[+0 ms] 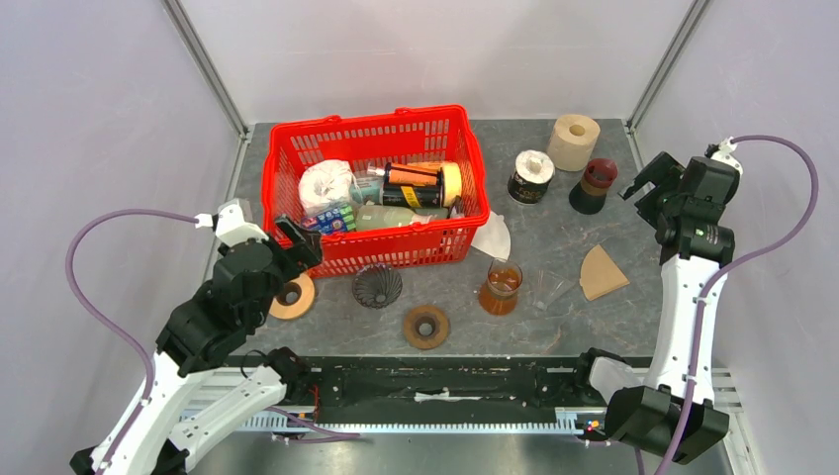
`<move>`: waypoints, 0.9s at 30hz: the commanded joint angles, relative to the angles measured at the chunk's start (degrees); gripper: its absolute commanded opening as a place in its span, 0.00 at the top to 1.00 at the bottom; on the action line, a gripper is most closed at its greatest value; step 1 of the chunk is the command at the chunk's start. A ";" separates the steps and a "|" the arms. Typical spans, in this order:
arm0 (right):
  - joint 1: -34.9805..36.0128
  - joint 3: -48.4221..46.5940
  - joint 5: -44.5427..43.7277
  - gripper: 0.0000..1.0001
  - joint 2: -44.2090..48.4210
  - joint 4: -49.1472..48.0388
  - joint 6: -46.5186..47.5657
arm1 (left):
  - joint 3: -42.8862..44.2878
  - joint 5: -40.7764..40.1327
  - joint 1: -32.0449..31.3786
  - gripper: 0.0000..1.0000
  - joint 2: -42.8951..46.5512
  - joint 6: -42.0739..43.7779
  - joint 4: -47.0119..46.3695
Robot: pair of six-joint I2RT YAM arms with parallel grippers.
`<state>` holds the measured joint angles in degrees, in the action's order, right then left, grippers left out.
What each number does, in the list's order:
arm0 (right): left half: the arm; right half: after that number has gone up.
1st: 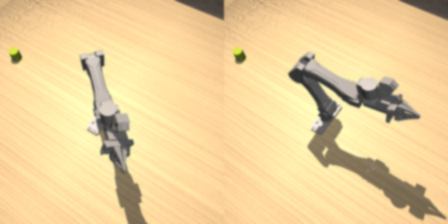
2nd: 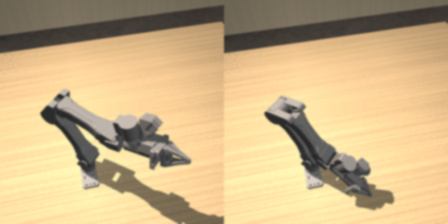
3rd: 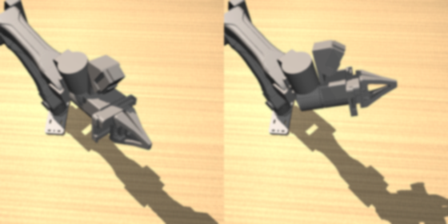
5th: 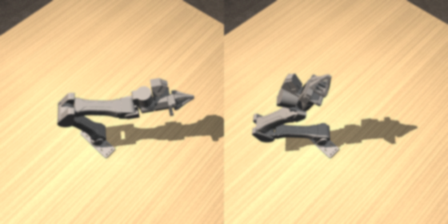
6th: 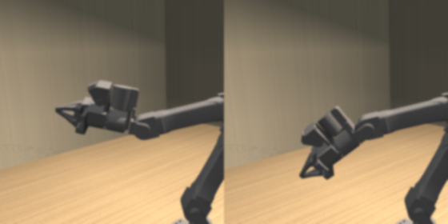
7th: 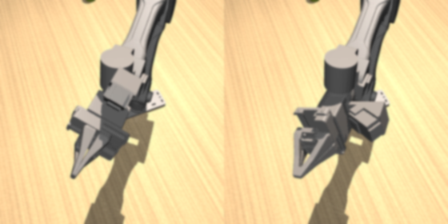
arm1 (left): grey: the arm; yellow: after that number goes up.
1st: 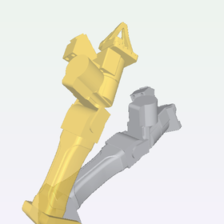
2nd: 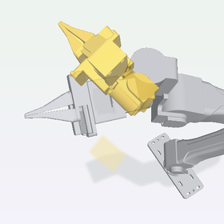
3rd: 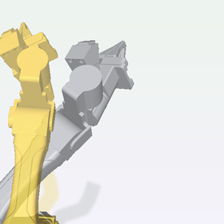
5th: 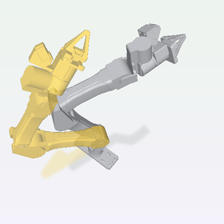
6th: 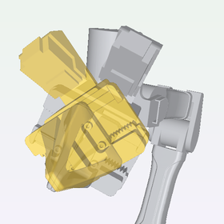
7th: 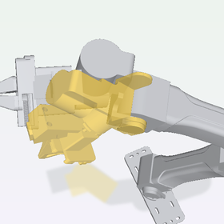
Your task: Place the coffee filter in the dripper
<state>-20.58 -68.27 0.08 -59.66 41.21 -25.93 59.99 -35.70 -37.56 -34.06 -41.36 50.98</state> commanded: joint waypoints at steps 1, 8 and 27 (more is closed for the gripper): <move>0.01 0.20 7.15 0.03 1.09 -3.63 0.18 | -1.69 2.42 0.38 0.05 1.82 -2.77 0.78; 0.26 0.90 24.10 0.03 1.09 -7.79 1.26 | -5.82 4.03 0.38 0.05 4.55 -4.98 1.40; 36.17 -12.25 26.17 0.03 -2.85 -5.43 14.50 | -12.06 4.48 0.38 0.05 7.00 -5.92 -0.98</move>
<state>9.61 -74.50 23.11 -60.07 37.50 -16.19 47.92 -31.38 -37.56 -27.27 -45.54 52.05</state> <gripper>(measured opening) 0.971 0.946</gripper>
